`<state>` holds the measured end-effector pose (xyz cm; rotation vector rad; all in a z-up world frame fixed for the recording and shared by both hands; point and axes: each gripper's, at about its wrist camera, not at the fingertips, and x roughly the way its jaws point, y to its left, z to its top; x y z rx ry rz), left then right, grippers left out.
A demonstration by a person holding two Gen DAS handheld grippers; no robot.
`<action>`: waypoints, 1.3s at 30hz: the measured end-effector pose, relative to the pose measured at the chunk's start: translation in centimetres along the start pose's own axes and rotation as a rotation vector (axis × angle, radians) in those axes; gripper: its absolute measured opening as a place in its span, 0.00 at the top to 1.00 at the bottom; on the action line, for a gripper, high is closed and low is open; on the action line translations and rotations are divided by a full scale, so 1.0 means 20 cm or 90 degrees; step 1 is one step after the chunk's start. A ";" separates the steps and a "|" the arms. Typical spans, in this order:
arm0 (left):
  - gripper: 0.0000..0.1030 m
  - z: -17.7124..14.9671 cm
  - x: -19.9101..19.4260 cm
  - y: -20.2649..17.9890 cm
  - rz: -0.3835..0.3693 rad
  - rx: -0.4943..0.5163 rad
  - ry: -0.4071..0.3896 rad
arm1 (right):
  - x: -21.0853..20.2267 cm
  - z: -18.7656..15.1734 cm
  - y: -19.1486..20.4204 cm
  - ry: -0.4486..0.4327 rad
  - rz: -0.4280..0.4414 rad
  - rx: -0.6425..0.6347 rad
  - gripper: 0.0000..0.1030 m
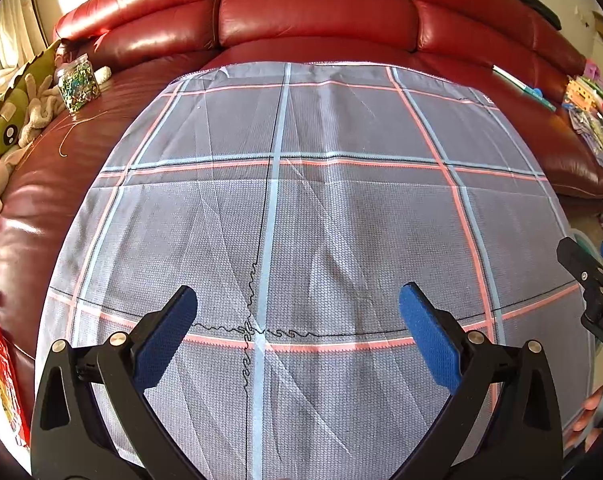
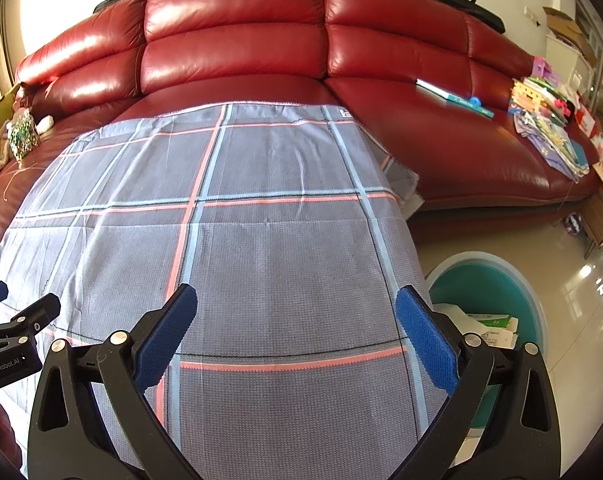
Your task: Collect trash
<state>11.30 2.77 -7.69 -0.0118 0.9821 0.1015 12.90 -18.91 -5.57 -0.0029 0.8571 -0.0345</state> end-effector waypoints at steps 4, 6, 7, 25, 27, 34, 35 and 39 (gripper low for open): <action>0.06 0.00 0.00 0.00 0.001 0.000 -0.001 | 0.00 0.00 0.00 0.000 0.000 0.000 0.03; 0.06 0.00 0.00 0.00 0.003 0.000 0.000 | 0.00 0.00 0.00 0.000 0.000 0.000 0.03; 0.06 0.00 0.00 0.00 0.002 -0.001 0.000 | 0.00 0.00 0.00 0.000 0.000 0.000 0.03; 0.06 -0.01 0.01 0.01 0.006 -0.003 0.002 | 0.00 -0.01 0.00 0.002 -0.001 0.000 0.03; 0.06 -0.01 0.01 0.01 0.006 -0.003 0.003 | 0.00 -0.01 0.00 0.002 -0.001 0.001 0.03; 0.06 -0.01 0.01 0.01 -0.006 0.002 -0.004 | 0.00 -0.01 0.00 0.002 -0.001 -0.001 0.03; 0.06 -0.01 0.01 0.01 -0.015 0.002 -0.007 | 0.00 -0.01 0.00 0.002 -0.001 0.000 0.03; 0.06 -0.01 0.01 0.01 -0.028 0.006 -0.010 | 0.02 -0.02 0.00 0.009 -0.012 -0.003 0.03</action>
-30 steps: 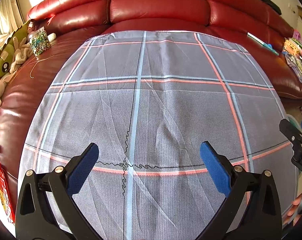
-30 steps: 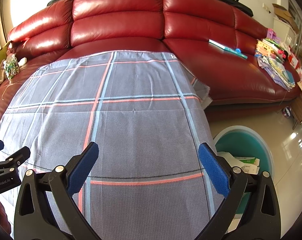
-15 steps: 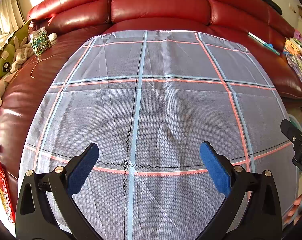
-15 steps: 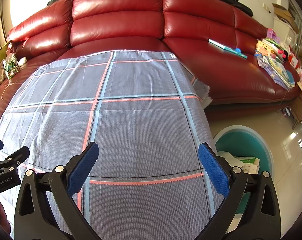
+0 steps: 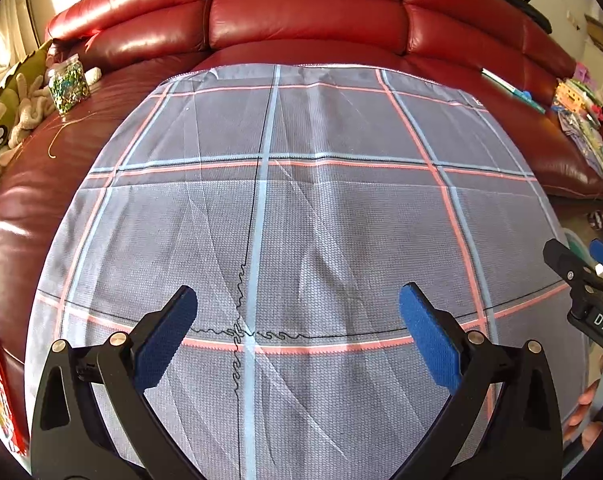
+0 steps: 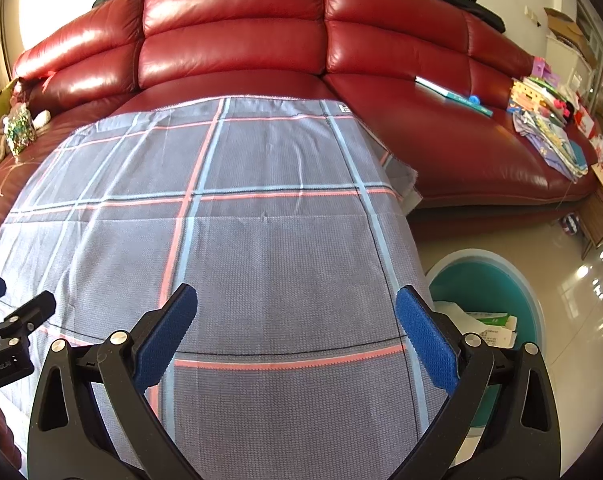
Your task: Collect trash
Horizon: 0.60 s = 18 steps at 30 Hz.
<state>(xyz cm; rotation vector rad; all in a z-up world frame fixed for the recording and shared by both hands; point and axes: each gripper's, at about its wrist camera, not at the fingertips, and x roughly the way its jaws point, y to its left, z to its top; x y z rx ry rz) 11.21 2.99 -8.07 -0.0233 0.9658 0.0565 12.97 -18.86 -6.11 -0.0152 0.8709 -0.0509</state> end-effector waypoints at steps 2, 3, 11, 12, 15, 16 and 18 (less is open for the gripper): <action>0.06 0.00 0.01 -0.01 0.000 0.007 0.003 | 0.01 0.00 0.00 0.001 -0.002 0.002 0.03; 0.06 0.00 0.01 -0.01 0.005 0.009 0.001 | 0.01 0.00 0.00 0.001 -0.002 0.002 0.03; 0.06 0.00 0.01 -0.01 0.012 0.005 -0.006 | 0.02 0.00 0.00 0.004 0.001 0.000 0.03; 0.06 0.00 0.01 -0.01 0.013 0.003 -0.005 | 0.02 -0.01 0.00 0.005 0.001 -0.001 0.03; 0.06 0.00 0.03 0.00 0.015 0.001 -0.005 | 0.03 0.00 0.00 0.007 0.002 -0.001 0.03; 0.06 0.01 0.03 0.00 0.015 0.000 -0.005 | 0.04 0.00 0.00 0.008 0.002 -0.001 0.03; 0.06 0.01 0.05 0.01 0.012 -0.003 -0.004 | 0.04 0.00 0.01 0.007 0.002 -0.003 0.03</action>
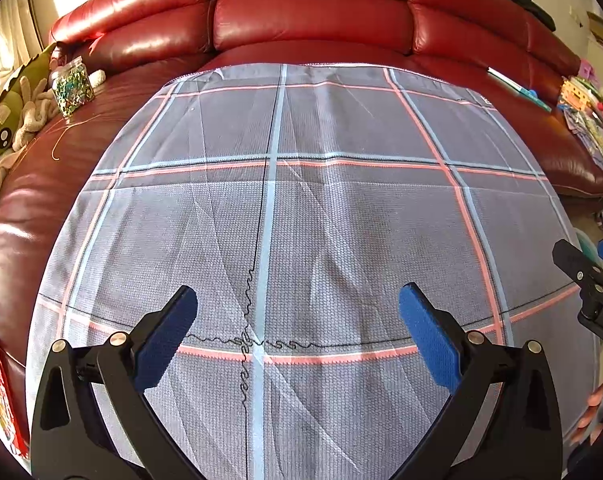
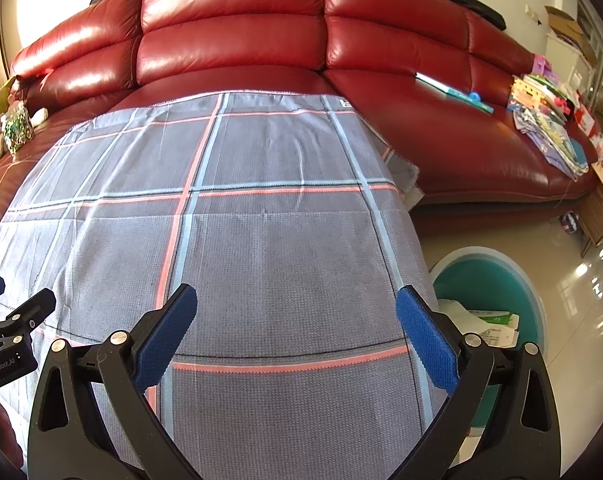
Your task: Collect trash
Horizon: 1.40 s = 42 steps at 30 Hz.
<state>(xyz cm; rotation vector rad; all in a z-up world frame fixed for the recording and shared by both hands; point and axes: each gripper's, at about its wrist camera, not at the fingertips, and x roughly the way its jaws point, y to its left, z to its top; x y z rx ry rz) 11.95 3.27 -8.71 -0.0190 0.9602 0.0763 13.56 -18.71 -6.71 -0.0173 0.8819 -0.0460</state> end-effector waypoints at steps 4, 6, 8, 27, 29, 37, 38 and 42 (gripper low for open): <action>0.06 0.02 0.04 0.01 0.002 0.003 -0.006 | 0.02 0.01 0.02 0.001 0.000 -0.003 0.03; 0.06 0.03 0.07 0.02 0.006 0.000 -0.006 | 0.04 0.01 0.03 0.003 0.002 -0.002 0.03; 0.06 0.04 0.10 0.03 0.013 -0.002 -0.003 | 0.06 0.02 0.04 0.004 0.004 -0.004 0.03; 0.06 0.04 0.18 0.06 0.010 -0.025 -0.007 | 0.13 0.04 0.09 -0.003 0.004 -0.005 0.03; 0.06 0.04 0.19 0.06 0.011 -0.026 -0.008 | 0.13 0.04 0.08 -0.006 0.004 -0.004 0.03; 0.06 0.03 0.19 0.06 0.008 -0.029 -0.007 | 0.12 0.03 0.10 -0.028 -0.001 -0.004 0.03; 0.06 0.03 0.19 0.06 0.008 -0.029 -0.007 | 0.12 0.03 0.10 -0.028 -0.002 -0.005 0.03; 0.06 0.04 0.19 0.06 0.008 -0.029 -0.007 | 0.13 0.03 0.10 -0.027 -0.001 -0.004 0.03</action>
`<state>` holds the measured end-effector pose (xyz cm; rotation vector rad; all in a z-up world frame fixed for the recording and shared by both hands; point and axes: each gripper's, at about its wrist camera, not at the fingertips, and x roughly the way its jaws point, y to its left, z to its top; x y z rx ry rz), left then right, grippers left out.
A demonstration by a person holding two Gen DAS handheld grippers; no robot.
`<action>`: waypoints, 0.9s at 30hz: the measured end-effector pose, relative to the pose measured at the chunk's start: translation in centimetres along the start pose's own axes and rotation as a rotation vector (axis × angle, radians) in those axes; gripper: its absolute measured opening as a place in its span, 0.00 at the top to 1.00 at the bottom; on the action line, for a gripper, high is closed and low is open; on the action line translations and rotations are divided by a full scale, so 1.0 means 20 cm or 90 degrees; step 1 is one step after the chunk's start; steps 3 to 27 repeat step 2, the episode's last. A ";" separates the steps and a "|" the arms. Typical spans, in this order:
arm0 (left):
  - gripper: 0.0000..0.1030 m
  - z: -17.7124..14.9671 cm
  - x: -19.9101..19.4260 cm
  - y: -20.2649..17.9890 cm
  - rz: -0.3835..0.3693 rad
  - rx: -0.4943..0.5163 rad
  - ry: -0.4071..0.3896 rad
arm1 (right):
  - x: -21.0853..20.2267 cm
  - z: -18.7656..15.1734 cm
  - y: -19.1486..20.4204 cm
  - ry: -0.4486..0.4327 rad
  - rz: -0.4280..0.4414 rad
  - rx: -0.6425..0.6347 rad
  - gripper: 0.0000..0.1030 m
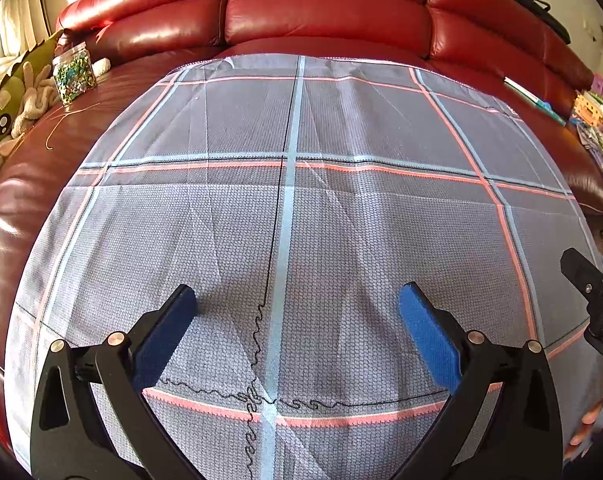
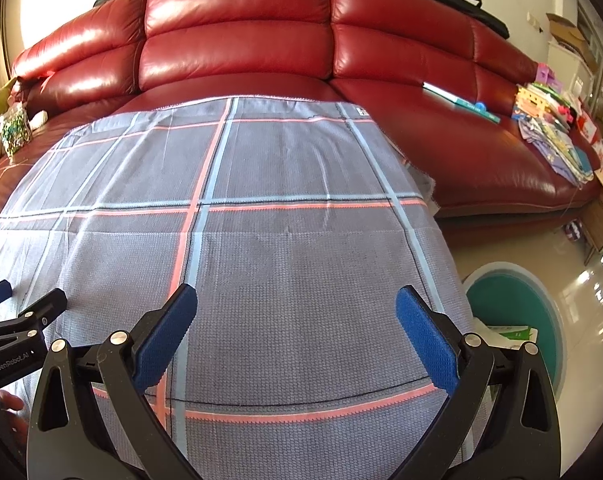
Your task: Collect trash
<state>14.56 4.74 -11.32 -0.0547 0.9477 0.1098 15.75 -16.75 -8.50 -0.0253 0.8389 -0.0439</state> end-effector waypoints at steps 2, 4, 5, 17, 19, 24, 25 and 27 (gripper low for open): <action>0.06 0.00 0.00 0.00 0.000 0.000 0.000 | 0.00 0.00 0.00 -0.002 0.000 0.000 0.03; 0.06 0.00 0.00 0.00 0.000 0.000 0.000 | 0.00 0.00 0.00 -0.002 0.000 0.000 0.03; 0.06 0.00 0.00 0.00 0.000 0.000 0.000 | 0.00 0.00 0.00 -0.002 0.000 0.000 0.03; 0.06 0.00 0.00 0.00 0.000 0.000 0.000 | 0.00 0.00 0.00 -0.002 0.000 0.000 0.03; 0.06 0.00 0.00 0.00 0.000 0.000 0.000 | 0.00 0.00 0.00 -0.002 0.000 0.000 0.03; 0.06 0.00 0.00 0.00 0.000 0.000 0.000 | 0.00 0.00 0.00 -0.002 0.000 0.000 0.03; 0.06 0.00 0.00 0.00 0.000 0.000 0.000 | 0.00 0.00 0.00 -0.002 0.000 0.000 0.03; 0.06 0.00 0.00 0.00 0.000 0.000 0.000 | 0.00 0.00 0.00 -0.002 0.000 0.000 0.03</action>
